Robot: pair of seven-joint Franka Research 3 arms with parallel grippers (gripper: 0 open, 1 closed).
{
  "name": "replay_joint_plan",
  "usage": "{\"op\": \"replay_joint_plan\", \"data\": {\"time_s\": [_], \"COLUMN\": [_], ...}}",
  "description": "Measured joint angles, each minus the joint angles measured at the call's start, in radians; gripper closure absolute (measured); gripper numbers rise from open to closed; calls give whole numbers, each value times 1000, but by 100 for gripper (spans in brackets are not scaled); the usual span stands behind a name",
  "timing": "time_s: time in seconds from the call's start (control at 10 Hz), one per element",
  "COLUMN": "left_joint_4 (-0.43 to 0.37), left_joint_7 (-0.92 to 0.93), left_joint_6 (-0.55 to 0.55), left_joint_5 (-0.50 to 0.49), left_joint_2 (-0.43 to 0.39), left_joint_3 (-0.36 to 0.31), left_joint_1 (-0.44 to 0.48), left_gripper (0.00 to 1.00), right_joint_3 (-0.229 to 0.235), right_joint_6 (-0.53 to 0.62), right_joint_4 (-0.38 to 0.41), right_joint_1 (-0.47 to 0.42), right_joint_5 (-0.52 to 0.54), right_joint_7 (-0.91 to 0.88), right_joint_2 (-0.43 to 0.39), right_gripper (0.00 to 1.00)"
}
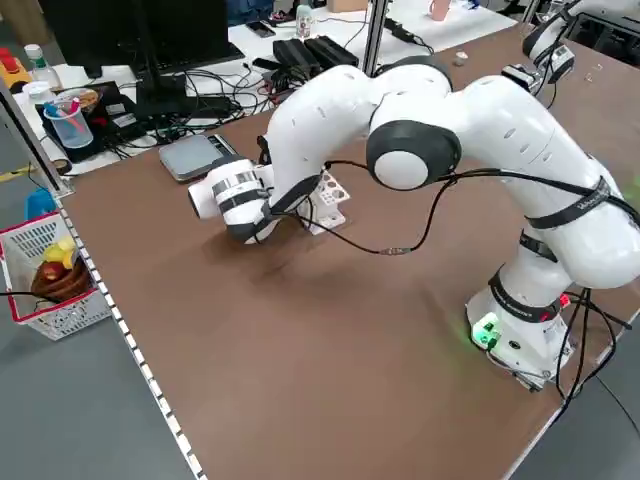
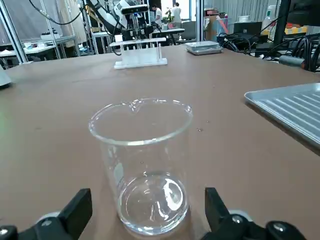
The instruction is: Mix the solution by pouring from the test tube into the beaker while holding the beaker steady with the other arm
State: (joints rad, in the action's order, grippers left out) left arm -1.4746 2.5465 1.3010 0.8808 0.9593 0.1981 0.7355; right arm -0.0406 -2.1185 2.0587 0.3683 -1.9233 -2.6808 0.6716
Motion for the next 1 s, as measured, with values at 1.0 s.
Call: {"op": "replay_joint_plan", "data": {"time_s": [1.0], "left_joint_4": [4], "left_joint_7": [-24], "left_joint_6": [-56], "left_joint_5": [10], "left_joint_2": [-45], "left_joint_3": [4], "left_joint_1": [1], "left_gripper": [78], "right_joint_3": [-8], "right_joint_6": [-1], "right_joint_4": [-7], "right_joint_1": [4], "right_joint_5": [-33], "right_joint_7": [-5], "right_joint_2": [14], "right_gripper": [0]}}
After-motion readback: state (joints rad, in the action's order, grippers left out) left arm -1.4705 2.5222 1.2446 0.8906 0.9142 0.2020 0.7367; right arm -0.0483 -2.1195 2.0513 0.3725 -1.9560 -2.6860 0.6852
